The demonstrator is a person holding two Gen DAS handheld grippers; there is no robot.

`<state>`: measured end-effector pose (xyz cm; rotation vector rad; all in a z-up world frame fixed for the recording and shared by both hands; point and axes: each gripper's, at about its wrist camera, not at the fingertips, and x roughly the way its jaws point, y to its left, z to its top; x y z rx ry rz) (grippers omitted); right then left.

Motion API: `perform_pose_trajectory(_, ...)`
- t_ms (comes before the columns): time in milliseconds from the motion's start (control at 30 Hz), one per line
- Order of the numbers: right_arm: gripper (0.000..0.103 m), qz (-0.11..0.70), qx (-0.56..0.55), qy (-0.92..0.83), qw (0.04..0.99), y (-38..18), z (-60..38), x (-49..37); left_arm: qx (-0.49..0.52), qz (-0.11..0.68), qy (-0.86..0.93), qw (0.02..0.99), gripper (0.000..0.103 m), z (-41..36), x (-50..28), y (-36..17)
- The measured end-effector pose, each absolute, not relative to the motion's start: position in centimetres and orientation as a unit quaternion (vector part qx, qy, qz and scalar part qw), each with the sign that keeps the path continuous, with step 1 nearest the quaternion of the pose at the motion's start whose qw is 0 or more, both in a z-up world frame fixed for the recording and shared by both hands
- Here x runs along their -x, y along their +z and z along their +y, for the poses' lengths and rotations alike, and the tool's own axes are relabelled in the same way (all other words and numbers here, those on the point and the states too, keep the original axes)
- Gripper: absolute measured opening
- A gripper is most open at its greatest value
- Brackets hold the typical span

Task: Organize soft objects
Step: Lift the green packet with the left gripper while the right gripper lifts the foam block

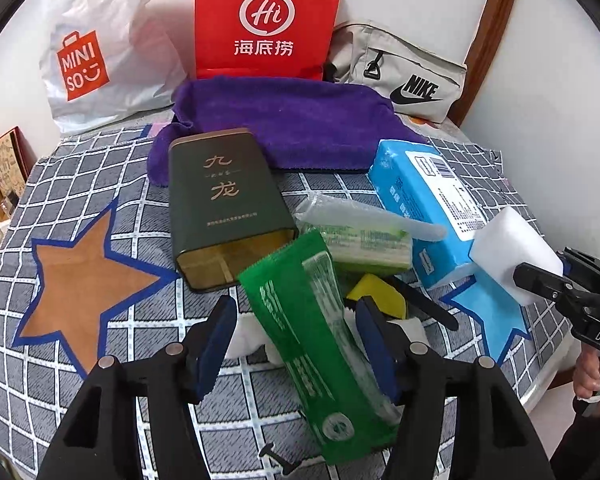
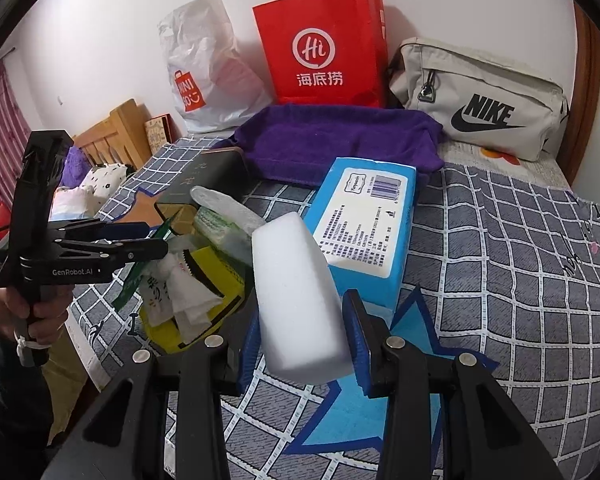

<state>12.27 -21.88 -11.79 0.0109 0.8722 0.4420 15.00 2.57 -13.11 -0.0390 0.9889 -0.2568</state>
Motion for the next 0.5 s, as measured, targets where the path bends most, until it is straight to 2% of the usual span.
perform_pose_trajectory(33, 0.039, 0.420, -0.006, 0.211, 0.882, -11.8, -21.9, -12.4, 0.022, 0.476, -0.125, 0.870, 0.059, 2.5, -15.2, -13.3)
perform_pose_trajectory(133, 0.039, 0.421, -0.007, 0.212, 0.882, -11.9, -21.9, -12.7, 0.043, 0.479, -0.140, 0.865, 0.035, 2.7, -15.3, -13.6)
perform_pose_trajectory(333, 0.039, 0.422, -0.005, 0.213, 0.881, -11.9, -21.8, -13.2, 0.058, 0.470, -0.137, 0.870, 0.028, 3.7, -15.3, -12.9)
perform_pose_trajectory(400, 0.039, 0.422, -0.004, 0.214, 0.881, -11.8, -21.7, -13.3, 0.069, 0.466, -0.137, 0.872, 0.022, 4.3, -15.3, -12.4)
perform_pose_trajectory(500, 0.039, 0.419, -0.004, 0.216, 0.882, -11.6, -21.6, -13.4, 0.080, 0.457, -0.136, 0.875, 0.021, 5.2, -15.4, -11.5)
